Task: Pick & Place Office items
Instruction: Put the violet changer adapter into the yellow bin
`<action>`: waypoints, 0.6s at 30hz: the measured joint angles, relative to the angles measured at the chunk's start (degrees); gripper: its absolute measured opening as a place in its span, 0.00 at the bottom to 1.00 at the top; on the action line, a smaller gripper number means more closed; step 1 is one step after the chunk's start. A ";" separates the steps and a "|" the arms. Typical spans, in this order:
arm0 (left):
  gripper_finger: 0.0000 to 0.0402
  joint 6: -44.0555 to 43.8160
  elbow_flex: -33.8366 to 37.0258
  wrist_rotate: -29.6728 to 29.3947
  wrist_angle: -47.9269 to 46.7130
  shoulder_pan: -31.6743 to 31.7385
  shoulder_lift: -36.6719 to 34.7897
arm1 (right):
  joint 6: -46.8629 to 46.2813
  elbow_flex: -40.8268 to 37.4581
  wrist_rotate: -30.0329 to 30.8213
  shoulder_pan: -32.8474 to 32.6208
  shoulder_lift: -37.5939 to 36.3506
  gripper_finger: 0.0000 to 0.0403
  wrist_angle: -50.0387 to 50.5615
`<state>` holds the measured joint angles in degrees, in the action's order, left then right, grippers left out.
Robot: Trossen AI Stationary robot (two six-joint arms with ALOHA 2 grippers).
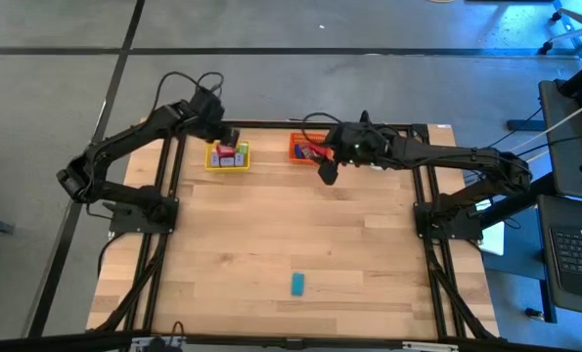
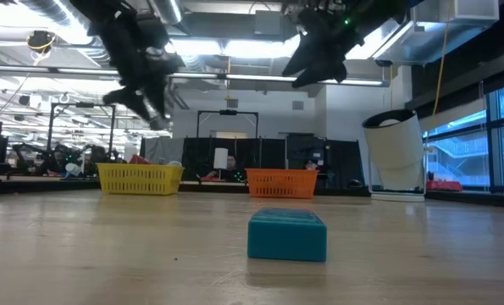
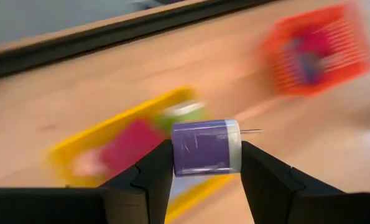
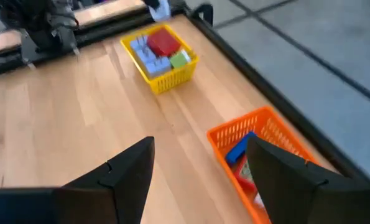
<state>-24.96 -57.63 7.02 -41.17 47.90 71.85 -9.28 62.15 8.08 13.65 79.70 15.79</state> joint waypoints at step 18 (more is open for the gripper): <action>0.42 0.78 9.15 -9.04 7.40 -2.73 0.17 | -2.34 0.00 0.04 -0.02 0.53 0.61 0.08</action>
<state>-24.17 -48.47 -2.02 -33.77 45.17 72.03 -11.62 62.15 8.12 13.63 80.23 15.87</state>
